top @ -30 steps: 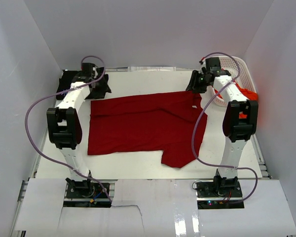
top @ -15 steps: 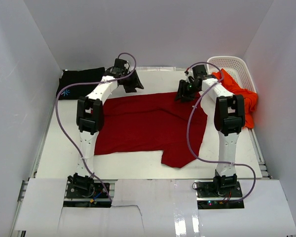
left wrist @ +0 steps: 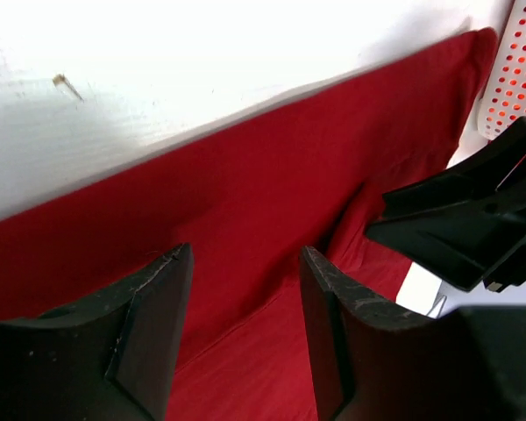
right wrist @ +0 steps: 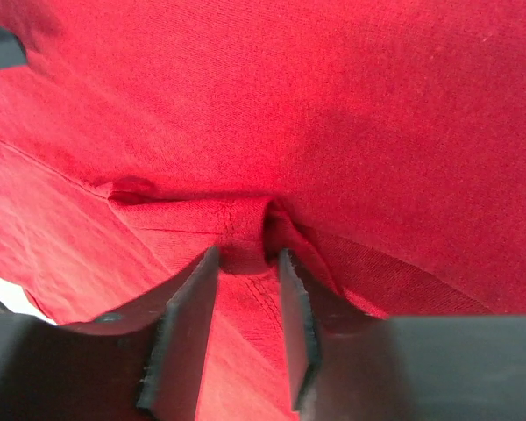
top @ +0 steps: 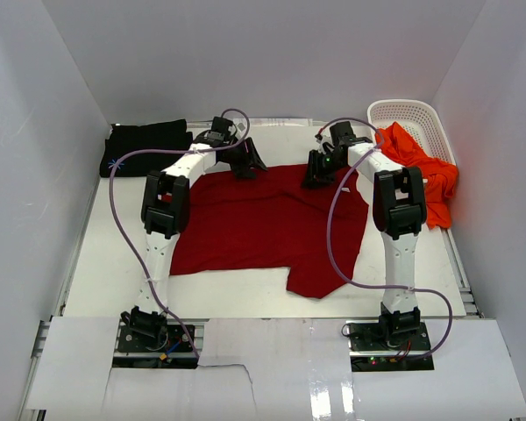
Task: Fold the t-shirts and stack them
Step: Grap the side of the flattened tshirt closest away from the robot with both arms
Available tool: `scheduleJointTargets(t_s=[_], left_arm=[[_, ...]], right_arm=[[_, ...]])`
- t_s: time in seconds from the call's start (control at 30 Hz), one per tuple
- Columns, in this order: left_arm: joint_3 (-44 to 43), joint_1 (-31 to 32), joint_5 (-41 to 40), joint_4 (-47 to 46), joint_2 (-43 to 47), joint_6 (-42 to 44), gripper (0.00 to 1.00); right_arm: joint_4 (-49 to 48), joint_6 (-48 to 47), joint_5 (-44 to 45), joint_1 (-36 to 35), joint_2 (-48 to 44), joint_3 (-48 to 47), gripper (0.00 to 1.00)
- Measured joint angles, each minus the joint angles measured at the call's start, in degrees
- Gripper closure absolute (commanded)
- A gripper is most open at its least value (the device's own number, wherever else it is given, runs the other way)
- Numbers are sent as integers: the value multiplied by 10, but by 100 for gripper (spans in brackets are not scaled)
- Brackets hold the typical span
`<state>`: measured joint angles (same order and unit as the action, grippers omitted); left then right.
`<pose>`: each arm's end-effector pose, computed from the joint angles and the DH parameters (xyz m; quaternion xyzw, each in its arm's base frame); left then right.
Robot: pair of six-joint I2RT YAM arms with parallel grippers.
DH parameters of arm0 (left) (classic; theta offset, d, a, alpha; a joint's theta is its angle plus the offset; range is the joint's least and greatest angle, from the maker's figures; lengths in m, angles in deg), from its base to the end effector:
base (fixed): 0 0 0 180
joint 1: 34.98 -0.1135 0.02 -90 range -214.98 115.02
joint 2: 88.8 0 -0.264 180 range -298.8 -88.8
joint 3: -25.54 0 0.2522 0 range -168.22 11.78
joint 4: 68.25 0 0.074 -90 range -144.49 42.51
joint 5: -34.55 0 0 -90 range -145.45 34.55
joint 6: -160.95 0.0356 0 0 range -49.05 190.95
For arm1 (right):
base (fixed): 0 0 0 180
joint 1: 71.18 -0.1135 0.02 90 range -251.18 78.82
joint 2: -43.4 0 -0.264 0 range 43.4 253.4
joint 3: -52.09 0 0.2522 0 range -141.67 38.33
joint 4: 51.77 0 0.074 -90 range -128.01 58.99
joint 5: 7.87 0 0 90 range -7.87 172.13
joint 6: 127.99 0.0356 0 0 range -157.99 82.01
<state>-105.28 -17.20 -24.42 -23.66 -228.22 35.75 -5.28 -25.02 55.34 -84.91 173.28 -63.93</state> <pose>0.5015 -0.1801 0.1639 -0.0550 0.9165 -0.3629 0.1591 0.4687 0.1310 0.1637 -0.0655 0.9400 0.2754 0.1905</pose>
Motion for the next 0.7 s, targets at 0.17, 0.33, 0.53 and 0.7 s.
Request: scheduleJointTargets(t_s=[0.17, 0.33, 0.53, 0.7], left_arm=[[12, 4, 9, -6, 1, -2, 37], [21, 17, 11, -13, 2, -2, 38], [38, 36, 11, -15, 2, -1, 38], [39, 40, 11, -19, 3, 0, 37]], right_arm=[[-2, -2, -5, -1, 0, 0, 76], [-3, -4, -9, -2, 0, 0, 84], [-4, -10, -23, -3, -20, 29, 82], [-2, -17, -34, -4, -67, 70, 82]])
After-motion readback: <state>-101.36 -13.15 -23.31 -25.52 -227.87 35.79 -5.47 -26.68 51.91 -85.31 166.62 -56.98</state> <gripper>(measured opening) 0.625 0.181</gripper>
